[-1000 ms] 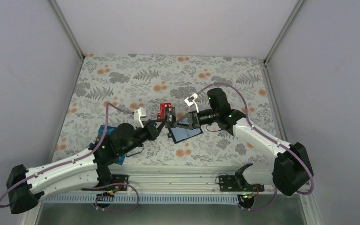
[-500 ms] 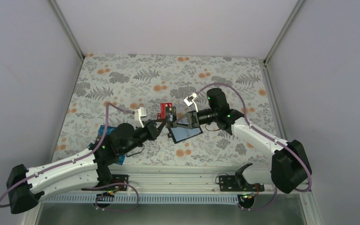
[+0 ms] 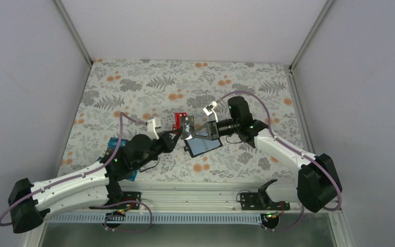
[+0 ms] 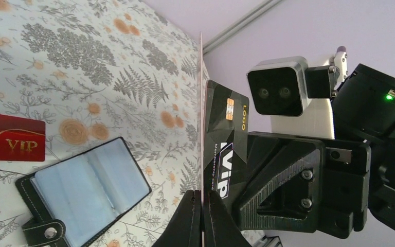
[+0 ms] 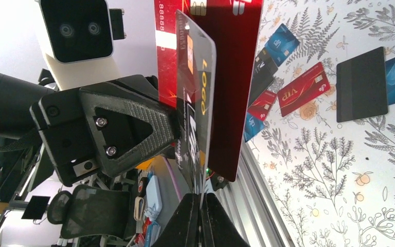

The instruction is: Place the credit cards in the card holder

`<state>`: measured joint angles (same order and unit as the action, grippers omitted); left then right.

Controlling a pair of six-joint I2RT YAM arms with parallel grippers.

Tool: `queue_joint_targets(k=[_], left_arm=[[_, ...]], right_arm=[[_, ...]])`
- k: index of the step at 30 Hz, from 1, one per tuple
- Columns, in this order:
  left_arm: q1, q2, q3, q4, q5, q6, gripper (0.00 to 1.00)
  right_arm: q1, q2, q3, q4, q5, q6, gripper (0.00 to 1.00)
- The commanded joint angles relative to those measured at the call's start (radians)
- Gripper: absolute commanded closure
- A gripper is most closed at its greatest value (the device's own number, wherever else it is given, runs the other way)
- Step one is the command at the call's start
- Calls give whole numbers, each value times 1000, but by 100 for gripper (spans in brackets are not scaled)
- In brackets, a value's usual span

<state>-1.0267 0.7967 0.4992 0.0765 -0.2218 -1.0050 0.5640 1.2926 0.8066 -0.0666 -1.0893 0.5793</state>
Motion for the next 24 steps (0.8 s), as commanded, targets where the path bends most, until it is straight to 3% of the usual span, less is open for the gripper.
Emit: queue_joint_targets(k=[1,16,24], left_arm=[[-5,31,53,-51,-37,19,98],[3,163,255,-525,-294,38,98],[85,202,249,-577,-265,79,98]], right_arm=[[9,-20,2,-6,4,-10,96],[-94,25,79,-253,146,-123,96],[-182,84,129,-340,174,-180,96]])
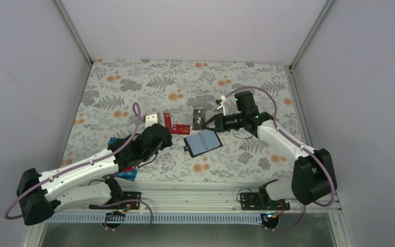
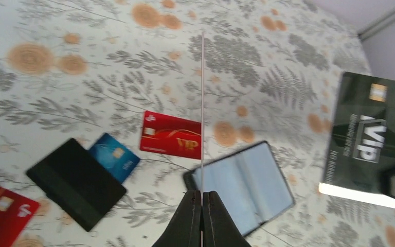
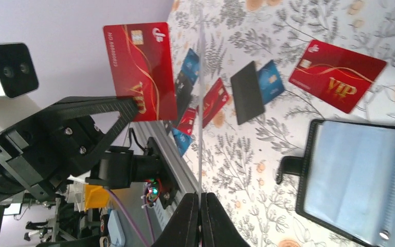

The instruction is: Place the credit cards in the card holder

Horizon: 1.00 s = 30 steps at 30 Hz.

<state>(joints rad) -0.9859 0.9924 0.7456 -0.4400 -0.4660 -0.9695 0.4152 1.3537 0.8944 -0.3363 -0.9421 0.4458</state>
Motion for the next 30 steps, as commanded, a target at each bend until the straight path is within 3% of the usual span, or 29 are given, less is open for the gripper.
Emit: queue_joint_targets(k=[1,10,19,30], left_arm=[[60,8,-6,-50,-7,54,98],[262,62,-100,95,245,165,98],[506,142,-222,271,558,251,98],[581,256,-281,410,777,266,95]], right_arm=[[-41,28,44,-72,31,-47,96],[-83,67,35,-43,130,-9,96],[-98,73,6,-74,324,-3,96],[-104,68,-91,-51,345,1,96]])
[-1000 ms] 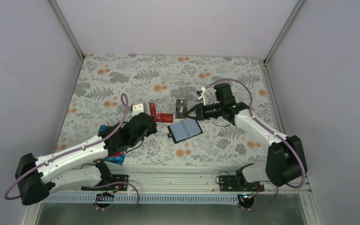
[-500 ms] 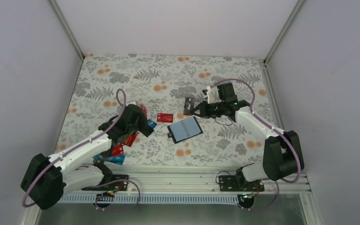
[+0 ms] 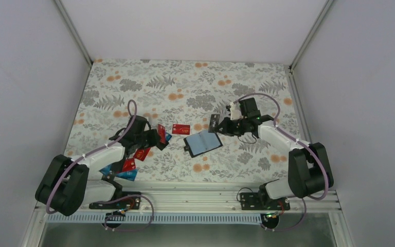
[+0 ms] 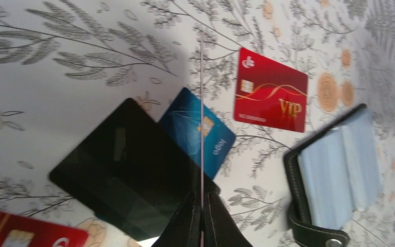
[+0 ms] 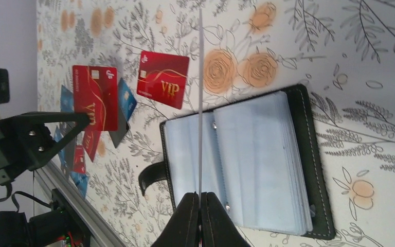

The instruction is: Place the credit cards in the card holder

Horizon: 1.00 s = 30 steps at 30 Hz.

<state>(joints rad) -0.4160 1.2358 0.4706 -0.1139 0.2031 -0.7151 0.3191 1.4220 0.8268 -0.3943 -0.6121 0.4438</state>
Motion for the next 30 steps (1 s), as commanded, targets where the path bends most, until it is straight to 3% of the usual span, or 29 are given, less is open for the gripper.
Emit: queue_joint_targets(k=[1,9,19,30], left_arm=[[11,16,-11,95,125,4,95],[11,32,-33,51,212,-10,83],[1,13,6,-82,93,35,34],[-227,81,137,-50,-1,26,16]], right_arm=[[-8,3,-27,10,13,2,96],[-9,20,-63,36,-36,-22,96],[-4,48,-128,147,-142,-58,96],[24,92,-152,229,-131,-67,96]])
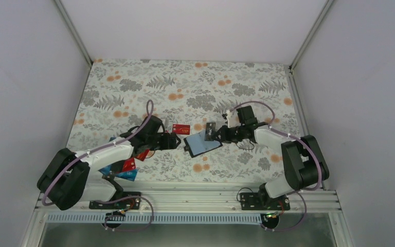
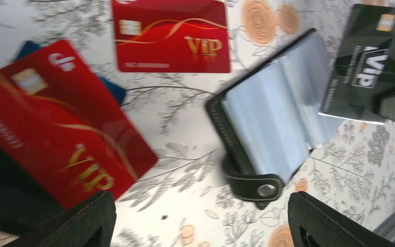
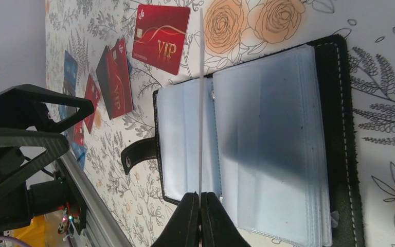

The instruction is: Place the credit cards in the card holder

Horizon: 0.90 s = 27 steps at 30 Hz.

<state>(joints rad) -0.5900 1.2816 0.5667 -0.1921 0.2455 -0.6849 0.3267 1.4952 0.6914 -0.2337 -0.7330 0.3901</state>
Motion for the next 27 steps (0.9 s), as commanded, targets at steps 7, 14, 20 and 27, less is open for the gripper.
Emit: queue_joint_targets(k=[7,14,20,27], left_arm=[[-157,122,103,42,-84,-21,12],[-230,197,149,44,-122,-41,14],[-289,287,199,30,-184,-63,18],[-325,348,235,8,-278,-99,34]], right_arm=[[37,45,-29,109,-19,-10,96],[58,53,-56,134,-52,-4,96],[75,73,-70,142,-50,-5,96],[95,104,-79,154,-56,-1,96]])
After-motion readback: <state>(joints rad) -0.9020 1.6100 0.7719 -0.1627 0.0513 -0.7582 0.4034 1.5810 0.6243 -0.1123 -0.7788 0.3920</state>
